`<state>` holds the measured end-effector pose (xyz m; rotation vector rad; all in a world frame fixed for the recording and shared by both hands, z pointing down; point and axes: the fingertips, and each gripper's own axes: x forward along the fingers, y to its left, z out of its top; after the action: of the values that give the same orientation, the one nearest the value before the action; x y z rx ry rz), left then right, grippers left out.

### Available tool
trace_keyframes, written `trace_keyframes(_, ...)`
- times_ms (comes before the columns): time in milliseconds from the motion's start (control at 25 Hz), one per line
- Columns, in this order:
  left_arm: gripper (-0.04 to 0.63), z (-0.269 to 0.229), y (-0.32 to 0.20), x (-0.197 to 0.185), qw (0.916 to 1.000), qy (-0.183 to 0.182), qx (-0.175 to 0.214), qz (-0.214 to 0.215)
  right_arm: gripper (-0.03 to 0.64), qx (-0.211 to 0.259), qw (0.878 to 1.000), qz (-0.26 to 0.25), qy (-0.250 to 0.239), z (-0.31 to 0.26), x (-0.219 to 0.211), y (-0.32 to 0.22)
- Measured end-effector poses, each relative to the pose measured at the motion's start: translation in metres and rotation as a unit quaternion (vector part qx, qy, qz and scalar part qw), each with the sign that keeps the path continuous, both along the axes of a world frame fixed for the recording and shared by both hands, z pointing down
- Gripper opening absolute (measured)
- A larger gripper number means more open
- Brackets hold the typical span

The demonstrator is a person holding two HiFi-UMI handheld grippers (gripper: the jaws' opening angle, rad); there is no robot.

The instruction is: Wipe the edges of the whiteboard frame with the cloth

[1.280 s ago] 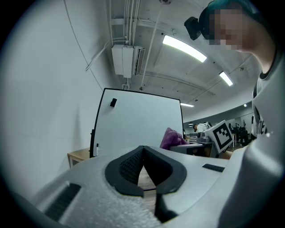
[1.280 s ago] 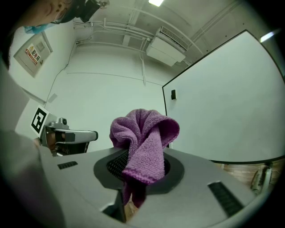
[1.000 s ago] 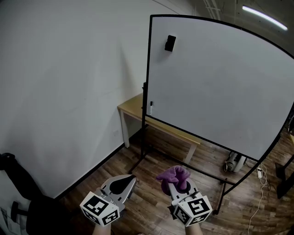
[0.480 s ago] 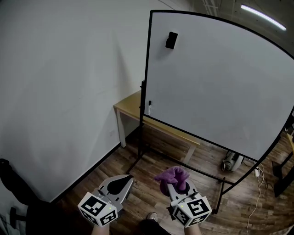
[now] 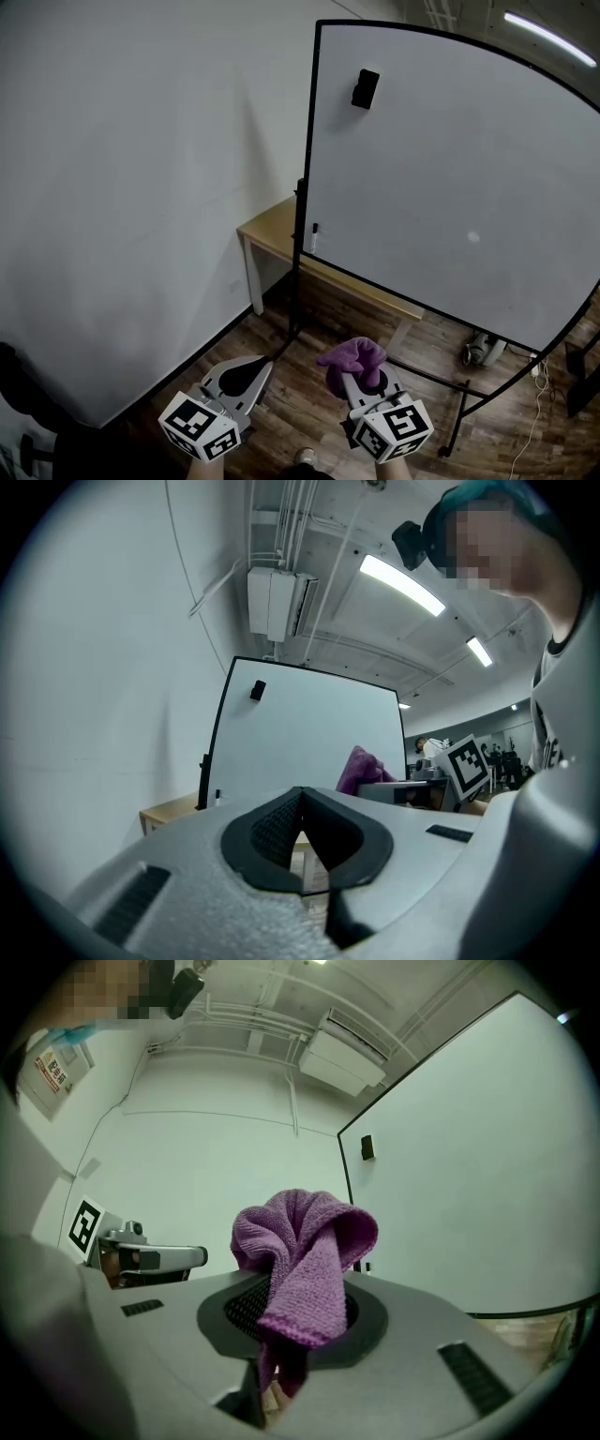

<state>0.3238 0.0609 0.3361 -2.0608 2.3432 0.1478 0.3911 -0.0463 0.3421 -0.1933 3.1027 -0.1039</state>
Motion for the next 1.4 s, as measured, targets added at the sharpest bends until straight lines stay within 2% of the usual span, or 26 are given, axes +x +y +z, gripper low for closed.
trace_keyframes(400, 0.017, -0.013, -0.065, -0.066, 0.9999, 0.000, 0.008, -0.011, 0.067, 0.015, 1.000, -0.012, 0.001, -0.011, -0.070, -0.066)
trace_keyframes(640, 0.017, -0.017, -0.101, -0.090, 0.9998, -0.009, 0.013, -0.008, 0.067, 0.019, 1.000, -0.022, -0.007, -0.015, -0.097, -0.097)
trace_keyframes(1000, 0.017, -0.006, -0.114, -0.124, 1.0000, 0.002, 0.006, -0.007, 0.067, 0.015, 0.999, -0.032, -0.009, -0.011, -0.131, -0.108)
trace_keyframes(1400, 0.017, -0.009, -0.124, -0.189, 0.9990, -0.001, 0.001, 0.045, 0.067, 0.011, 1.000, 0.020, -0.006, -0.011, -0.188, -0.112)
